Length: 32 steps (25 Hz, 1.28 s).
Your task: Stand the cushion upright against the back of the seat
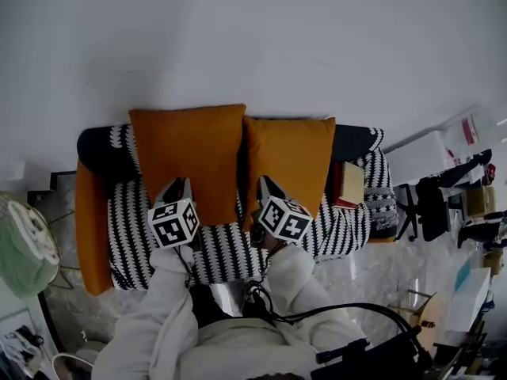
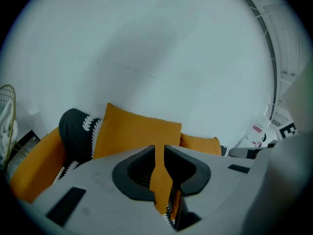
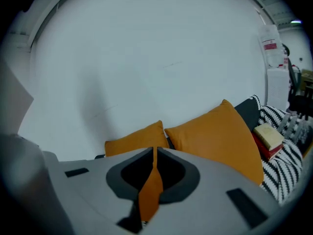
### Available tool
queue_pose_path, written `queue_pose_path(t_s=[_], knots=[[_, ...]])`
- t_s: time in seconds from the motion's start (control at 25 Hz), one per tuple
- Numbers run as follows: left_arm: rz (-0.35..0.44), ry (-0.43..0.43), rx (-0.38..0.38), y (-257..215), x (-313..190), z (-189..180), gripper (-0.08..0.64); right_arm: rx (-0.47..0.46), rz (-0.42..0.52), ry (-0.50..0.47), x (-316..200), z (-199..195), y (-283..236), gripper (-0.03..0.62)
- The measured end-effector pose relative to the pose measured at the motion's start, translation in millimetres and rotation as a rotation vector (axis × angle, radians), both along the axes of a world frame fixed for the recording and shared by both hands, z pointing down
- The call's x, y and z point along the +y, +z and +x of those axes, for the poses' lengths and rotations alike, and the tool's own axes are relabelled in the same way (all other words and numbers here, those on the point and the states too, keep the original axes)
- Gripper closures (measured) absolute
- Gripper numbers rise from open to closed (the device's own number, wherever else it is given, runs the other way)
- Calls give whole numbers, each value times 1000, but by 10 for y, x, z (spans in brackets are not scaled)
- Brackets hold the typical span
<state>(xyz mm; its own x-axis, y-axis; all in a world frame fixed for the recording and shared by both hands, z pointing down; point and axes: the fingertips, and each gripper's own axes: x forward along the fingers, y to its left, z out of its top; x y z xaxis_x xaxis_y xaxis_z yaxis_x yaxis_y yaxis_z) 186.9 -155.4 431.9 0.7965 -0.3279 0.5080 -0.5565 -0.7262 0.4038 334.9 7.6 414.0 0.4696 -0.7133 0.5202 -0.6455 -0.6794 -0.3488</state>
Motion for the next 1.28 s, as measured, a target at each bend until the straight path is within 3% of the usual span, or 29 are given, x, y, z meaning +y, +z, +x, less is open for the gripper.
queue_pose_path(t_s=[0.28, 0.44, 0.64, 0.92, 1.28], knots=[[81, -11, -2, -282, 787, -85, 552, 14, 46, -119, 497, -162, -126, 522], [120, -9, -11, -390, 1529, -87, 554, 7, 78, -208, 989, -304, -176, 522], [145, -47, -7, -480, 2255, -214, 554, 45, 78, -241, 1659, -419, -266, 522], [235, -61, 8, -886, 2737, -306, 554, 80, 114, -241, 2282, -474, -537, 522], [282, 1, 22, -1169, 3120, -360, 554, 214, 116, -265, 2417, -835, -897, 522]])
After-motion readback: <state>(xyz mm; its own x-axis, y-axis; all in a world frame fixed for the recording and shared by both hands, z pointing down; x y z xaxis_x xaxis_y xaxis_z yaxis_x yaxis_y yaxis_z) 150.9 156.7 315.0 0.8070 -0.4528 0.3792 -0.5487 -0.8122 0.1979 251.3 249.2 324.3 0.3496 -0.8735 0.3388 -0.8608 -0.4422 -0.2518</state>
